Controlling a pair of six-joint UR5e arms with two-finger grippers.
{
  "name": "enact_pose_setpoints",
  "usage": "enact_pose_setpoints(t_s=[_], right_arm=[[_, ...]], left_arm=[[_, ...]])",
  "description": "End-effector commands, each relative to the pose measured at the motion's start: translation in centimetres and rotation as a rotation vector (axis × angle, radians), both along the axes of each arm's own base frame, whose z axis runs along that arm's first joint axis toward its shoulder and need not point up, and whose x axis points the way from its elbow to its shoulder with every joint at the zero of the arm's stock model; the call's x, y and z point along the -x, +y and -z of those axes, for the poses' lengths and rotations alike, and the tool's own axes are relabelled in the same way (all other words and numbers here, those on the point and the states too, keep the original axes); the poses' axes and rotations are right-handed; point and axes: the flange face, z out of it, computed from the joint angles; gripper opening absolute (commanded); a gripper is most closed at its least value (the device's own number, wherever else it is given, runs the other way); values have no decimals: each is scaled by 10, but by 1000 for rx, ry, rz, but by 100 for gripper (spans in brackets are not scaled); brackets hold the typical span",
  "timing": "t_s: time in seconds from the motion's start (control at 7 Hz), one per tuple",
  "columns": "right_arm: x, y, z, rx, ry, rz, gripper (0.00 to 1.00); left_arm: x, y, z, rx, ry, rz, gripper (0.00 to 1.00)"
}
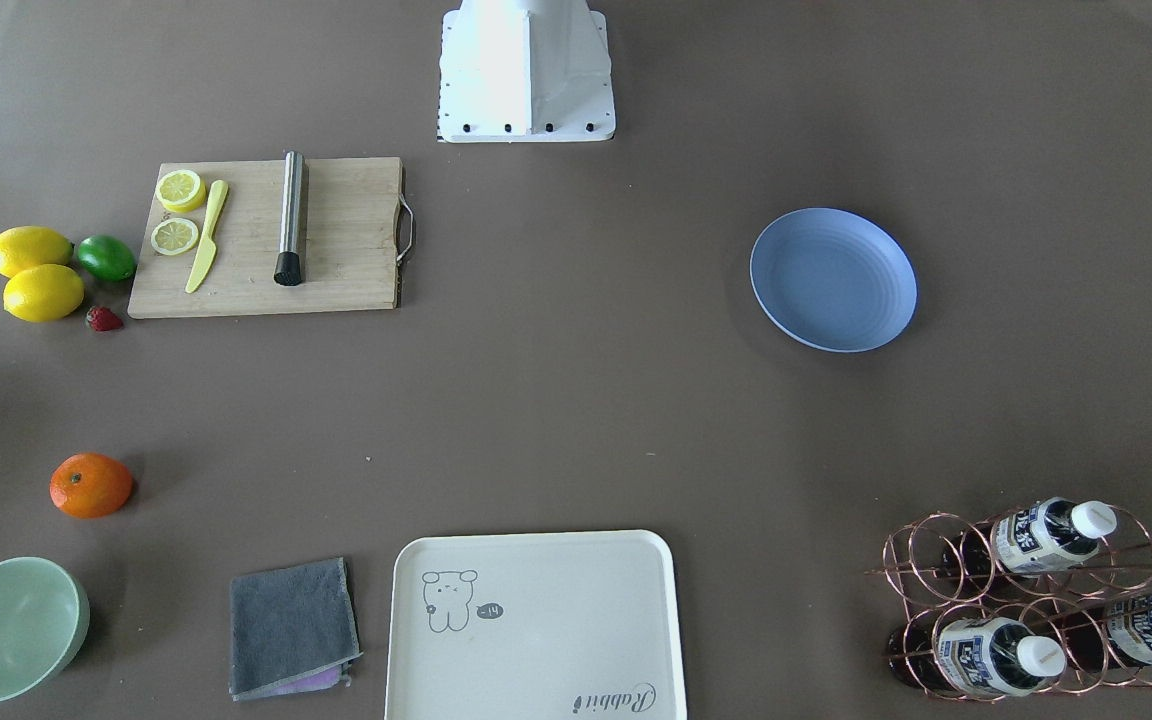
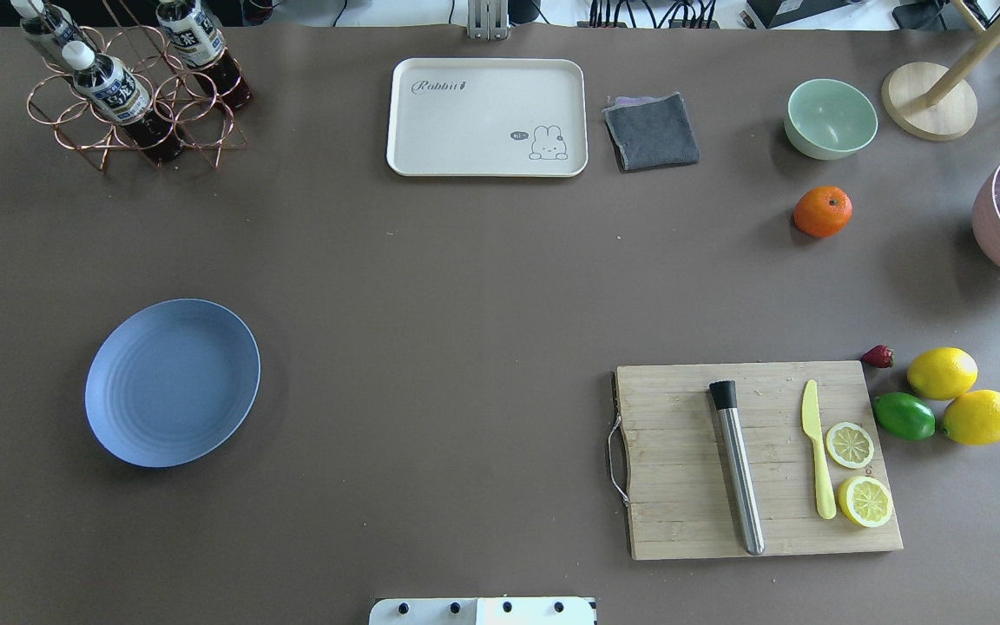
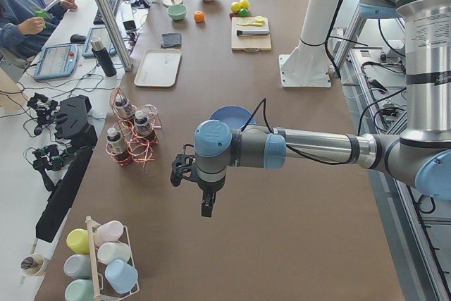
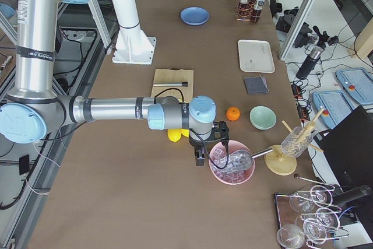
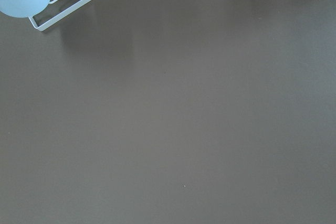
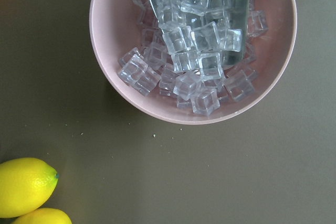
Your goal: Pick orange to plate
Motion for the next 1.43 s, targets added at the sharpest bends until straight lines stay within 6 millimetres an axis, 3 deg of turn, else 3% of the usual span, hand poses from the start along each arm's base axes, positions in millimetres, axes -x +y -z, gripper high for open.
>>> enact_pose_setpoints(t_s=[0.0, 0.43, 1.0, 1.29], right_arm=[[0, 0, 0, 1, -1, 1, 100], [1, -1, 2, -5, -6, 3, 100], [3, -2, 5, -16, -25, 4, 100], [3, -2, 5, -16, -25, 4, 100]], left_arm=[[0, -2, 4, -34, -3, -1, 98], [0, -5, 14, -73, -2, -2, 98], [4, -8, 19, -248, -15, 13, 98], [5, -29, 27, -281, -22, 16, 98]])
